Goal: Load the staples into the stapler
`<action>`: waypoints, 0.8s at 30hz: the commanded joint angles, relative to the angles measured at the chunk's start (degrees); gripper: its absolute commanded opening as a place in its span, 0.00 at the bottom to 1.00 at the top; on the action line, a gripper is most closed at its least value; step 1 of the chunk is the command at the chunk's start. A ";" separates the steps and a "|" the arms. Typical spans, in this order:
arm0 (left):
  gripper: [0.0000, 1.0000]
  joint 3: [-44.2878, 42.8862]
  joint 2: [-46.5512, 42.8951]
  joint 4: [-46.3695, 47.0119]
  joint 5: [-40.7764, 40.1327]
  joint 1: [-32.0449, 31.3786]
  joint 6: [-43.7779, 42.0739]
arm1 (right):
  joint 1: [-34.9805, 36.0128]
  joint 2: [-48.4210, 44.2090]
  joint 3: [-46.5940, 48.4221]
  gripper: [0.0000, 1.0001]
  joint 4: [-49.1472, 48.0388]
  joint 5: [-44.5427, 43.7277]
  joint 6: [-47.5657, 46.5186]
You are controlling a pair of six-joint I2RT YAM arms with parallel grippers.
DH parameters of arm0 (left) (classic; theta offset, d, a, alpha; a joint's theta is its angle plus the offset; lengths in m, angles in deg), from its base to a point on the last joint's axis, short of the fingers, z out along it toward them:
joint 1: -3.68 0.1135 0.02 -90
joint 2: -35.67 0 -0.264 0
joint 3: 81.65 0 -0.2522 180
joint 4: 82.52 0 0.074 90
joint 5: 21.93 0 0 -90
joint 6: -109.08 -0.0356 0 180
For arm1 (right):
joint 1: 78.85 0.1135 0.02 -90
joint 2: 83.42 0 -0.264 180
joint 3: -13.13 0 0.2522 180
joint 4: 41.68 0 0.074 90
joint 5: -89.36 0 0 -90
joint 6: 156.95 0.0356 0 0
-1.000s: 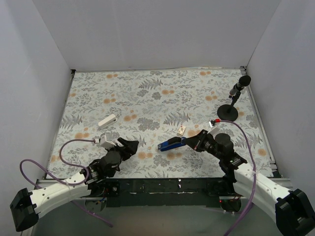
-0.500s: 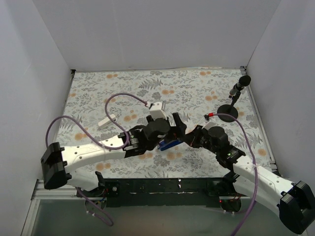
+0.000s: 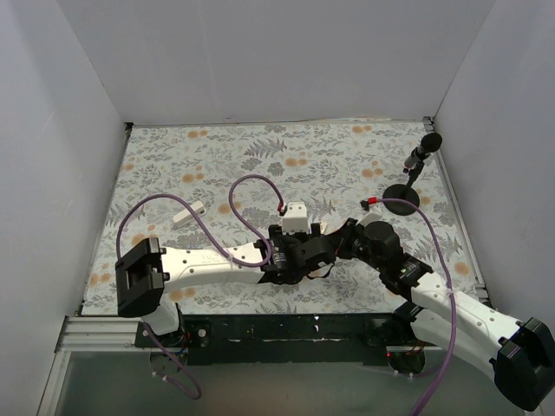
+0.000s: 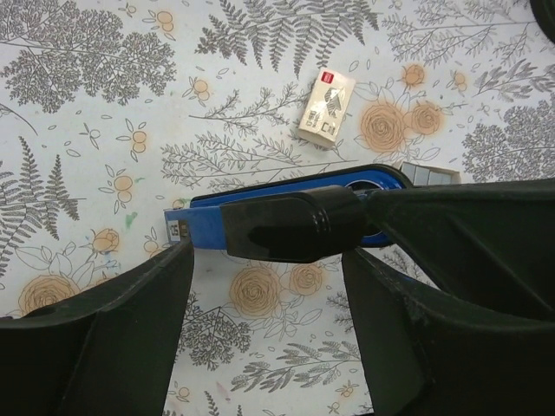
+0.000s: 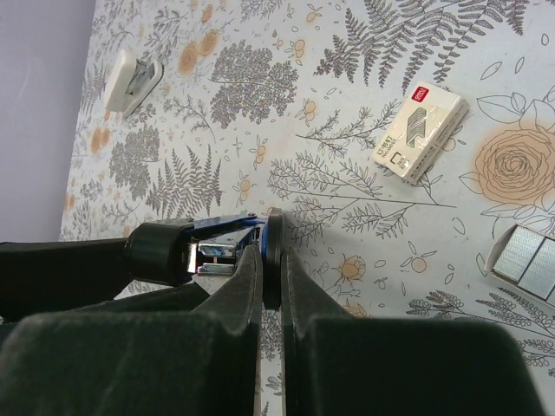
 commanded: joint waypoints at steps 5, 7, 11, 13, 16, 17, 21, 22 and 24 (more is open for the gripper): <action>0.67 -3.58 -1.15 3.44 -7.16 -0.17 -3.03 | 0.50 0.89 0.84 0.01 4.04 -4.68 -3.54; 0.66 -3.93 -0.62 3.54 -8.38 -0.17 -3.14 | 0.59 0.89 0.93 0.01 3.96 -4.68 -3.54; 0.61 -4.28 0.61 3.44 -9.26 -0.17 -3.31 | 0.68 1.07 0.75 0.01 3.87 -4.59 -3.54; 0.58 -4.46 0.96 3.44 -9.44 -0.08 -3.66 | 0.77 1.07 0.75 0.01 3.87 -4.59 -3.46; 0.53 -4.81 1.31 3.36 -9.00 -0.17 -3.84 | 0.77 1.07 0.75 0.01 3.87 -4.59 -3.46; 0.53 -4.81 1.40 3.36 -8.48 -0.17 -3.84 | 0.77 0.98 0.67 0.01 3.95 -4.68 -3.46; 0.53 -4.72 1.66 3.18 -7.68 -0.17 -4.01 | 0.77 1.07 0.66 0.01 3.95 -4.77 -3.46; 0.53 -4.72 1.75 2.92 -7.77 -0.08 -3.84 | 0.85 1.16 0.66 0.01 3.95 -4.68 -3.46; 0.49 -4.72 1.40 1.17 -8.82 -0.08 -3.31 | 0.77 0.98 0.58 0.01 4.13 -4.86 -3.46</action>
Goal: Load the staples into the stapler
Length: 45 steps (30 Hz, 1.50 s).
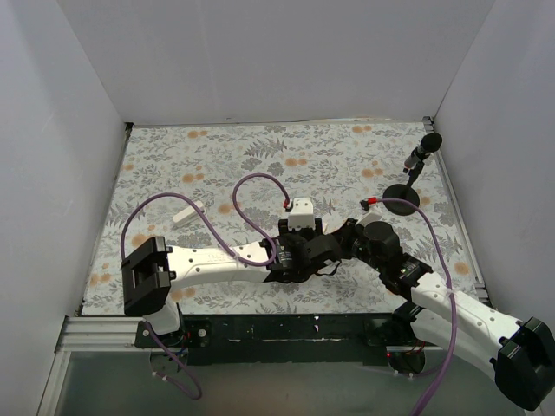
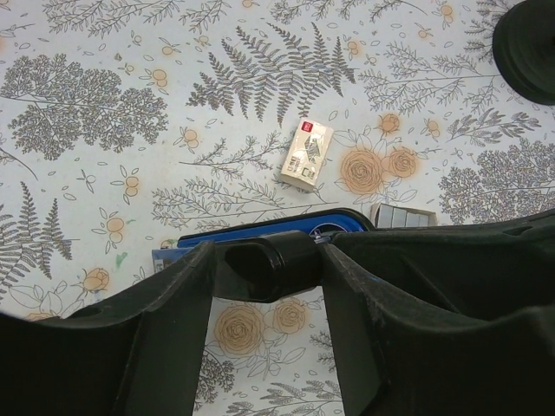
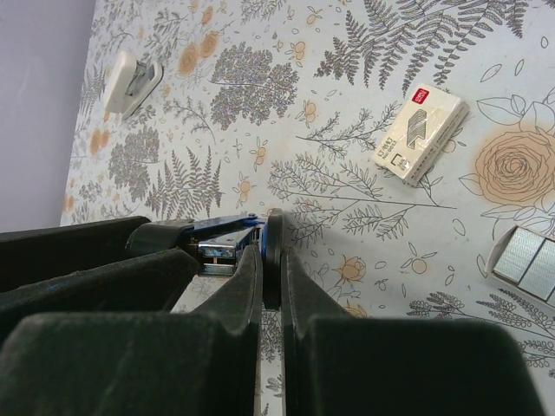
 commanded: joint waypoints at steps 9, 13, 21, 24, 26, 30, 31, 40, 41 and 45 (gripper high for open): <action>0.37 9.29 -13.63 -1.49 -0.98 7.07 3.66 | 0.22 -0.42 -1.64 0.01 4.64 -5.06 -2.32; 0.37 14.83 -19.52 -2.18 -0.09 10.86 4.27 | 0.22 -0.77 -2.26 0.01 4.81 -5.59 -2.05; 0.45 24.06 -25.24 -5.17 1.84 15.70 8.66 | 0.13 0.10 -2.35 0.01 4.46 -4.80 -1.87; 0.64 23.02 -26.12 -0.35 6.75 15.52 5.17 | 0.22 0.63 -1.91 0.01 4.63 -4.88 -2.14; 0.71 21.00 -25.33 3.25 9.22 14.12 0.42 | 0.22 1.07 -1.64 0.01 4.55 -4.88 -2.40; 0.82 8.55 -17.70 2.83 7.74 9.03 -3.01 | 0.22 1.86 -0.94 0.01 4.28 -4.62 -2.58; 0.82 6.25 -15.94 2.48 7.12 6.67 -3.28 | 0.31 2.12 -0.85 0.01 4.20 -4.62 -2.58; 0.77 -6.69 1.47 -4.37 4.49 3.66 -5.31 | 0.40 1.42 -0.59 0.01 4.81 -4.88 -2.67; 0.74 -8.35 2.52 -6.73 3.96 3.48 -4.87 | 0.40 1.34 -0.59 0.01 4.90 -5.15 -2.67; 0.70 -10.39 5.52 -10.09 2.11 2.95 -3.81 | 0.40 1.07 -0.85 0.01 4.72 -4.97 -2.67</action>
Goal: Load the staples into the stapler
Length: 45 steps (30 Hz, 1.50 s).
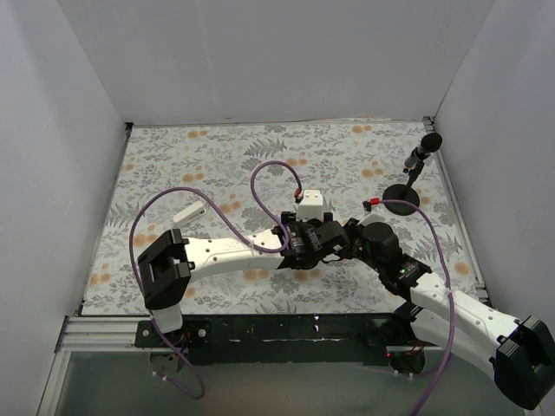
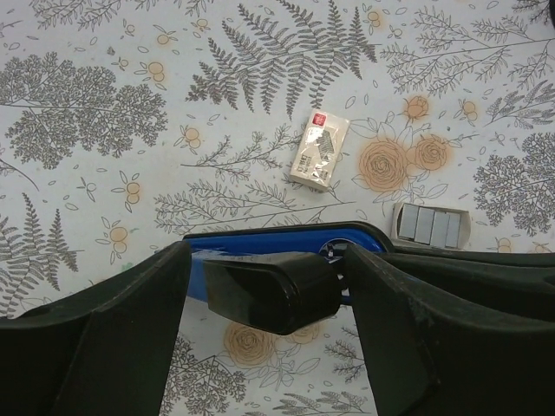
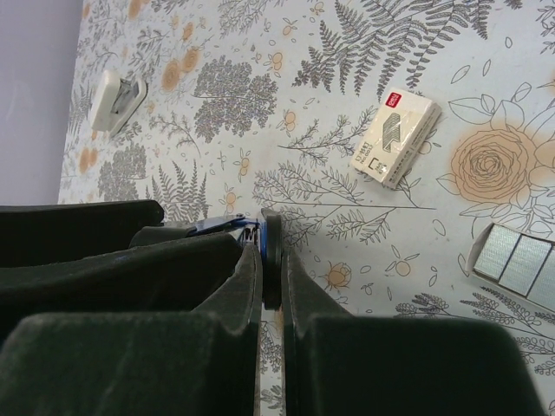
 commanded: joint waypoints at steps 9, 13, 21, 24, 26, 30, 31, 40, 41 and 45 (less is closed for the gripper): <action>0.65 -5.34 -1.83 -7.15 -4.81 -1.58 -0.29 | 0.13 0.57 -0.26 0.01 5.33 -2.33 -4.13; 0.65 -5.70 -2.36 -8.20 -4.54 -1.66 -0.21 | 0.13 0.66 -0.26 0.01 5.25 -2.41 -4.04; 0.57 -4.38 -1.92 -8.73 -3.93 -1.66 0.14 | 0.13 1.09 0.00 0.01 5.25 -2.33 -4.04; 0.51 -4.64 -1.83 -9.43 -4.19 -1.75 0.32 | 0.13 1.18 0.00 0.01 5.25 -2.24 -4.04; 0.47 -4.73 -2.18 -10.14 -4.63 -1.66 0.41 | 0.13 1.10 0.00 0.01 5.42 -2.41 -4.04; 0.43 -2.98 -4.82 -10.49 -5.51 -1.66 0.41 | 0.13 0.75 -0.35 0.01 5.77 -3.20 -3.87; 0.43 -2.54 -6.21 -10.92 -5.86 -1.66 0.58 | 0.13 0.66 -0.44 0.01 5.86 -3.29 -3.87; 0.42 4.04 -11.85 -14.53 -8.67 -0.61 4.36 | 0.22 0.83 -0.53 0.01 5.60 -3.56 -3.52; 0.41 4.67 -12.29 -14.71 -8.67 -0.44 4.71 | 0.13 0.74 -0.53 0.01 5.68 -3.56 -3.60; 0.42 8.62 -12.38 -14.36 -7.80 0.53 6.73 | 0.13 0.39 -0.53 0.01 5.77 -3.56 -3.52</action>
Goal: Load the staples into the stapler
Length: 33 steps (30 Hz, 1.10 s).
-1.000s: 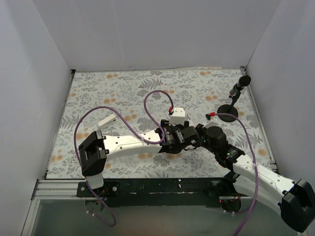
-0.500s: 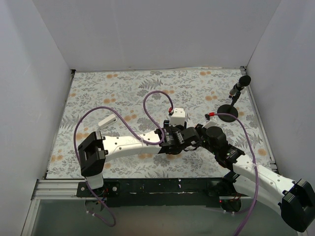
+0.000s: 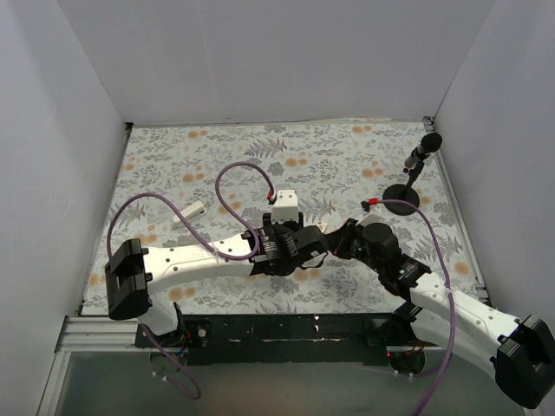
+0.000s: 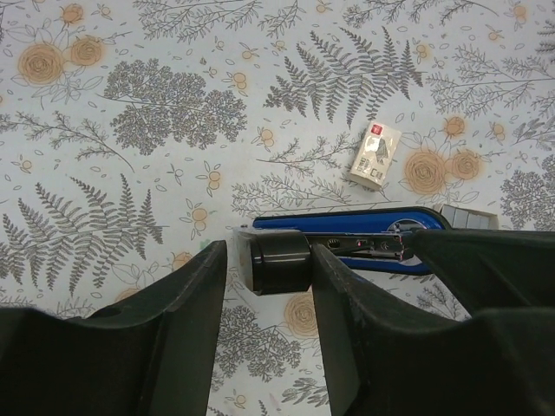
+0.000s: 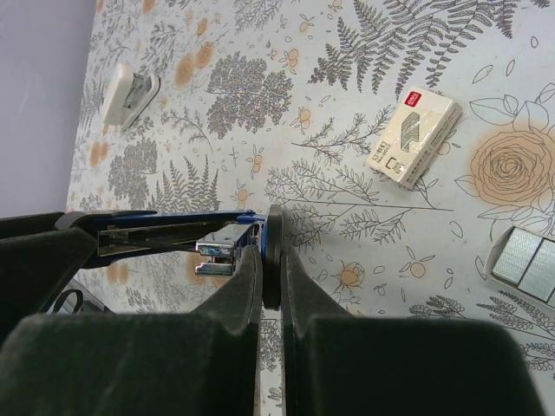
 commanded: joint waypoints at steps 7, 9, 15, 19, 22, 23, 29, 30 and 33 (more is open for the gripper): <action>0.41 7.81 -1.60 -5.75 -3.38 2.20 6.32 | -0.26 0.02 -0.53 0.01 6.60 -3.78 -3.56; 0.41 8.86 -2.21 -6.45 -4.43 2.72 7.11 | -0.26 -0.16 -0.61 0.01 6.69 -3.95 -3.38; 0.39 13.70 -6.08 -8.66 -5.14 6.23 10.36 | -0.26 -0.68 -0.79 0.01 6.69 -3.78 -3.56; 0.40 19.40 -8.37 -7.08 -3.91 8.17 11.77 | -0.26 -0.60 -0.96 0.01 6.43 -3.60 -3.47; 0.40 21.87 -8.46 -4.71 -2.60 8.88 12.82 | -0.26 -0.51 -1.14 0.01 5.81 -3.16 -3.47; 0.40 23.53 -8.11 -4.00 -1.81 9.14 13.00 | -0.26 -0.33 -1.23 0.01 5.55 -3.07 -3.56; 0.40 25.92 -4.68 0.92 0.40 9.67 13.97 | -0.26 -0.07 -2.02 0.01 4.32 -2.28 -3.47; 0.40 25.84 -4.16 1.36 0.49 9.76 13.88 | -0.26 0.02 -2.19 0.01 4.32 -2.28 -3.47; 0.40 26.27 -3.36 3.56 1.53 10.54 13.27 | -0.26 0.37 -2.89 0.01 3.71 -2.11 -3.65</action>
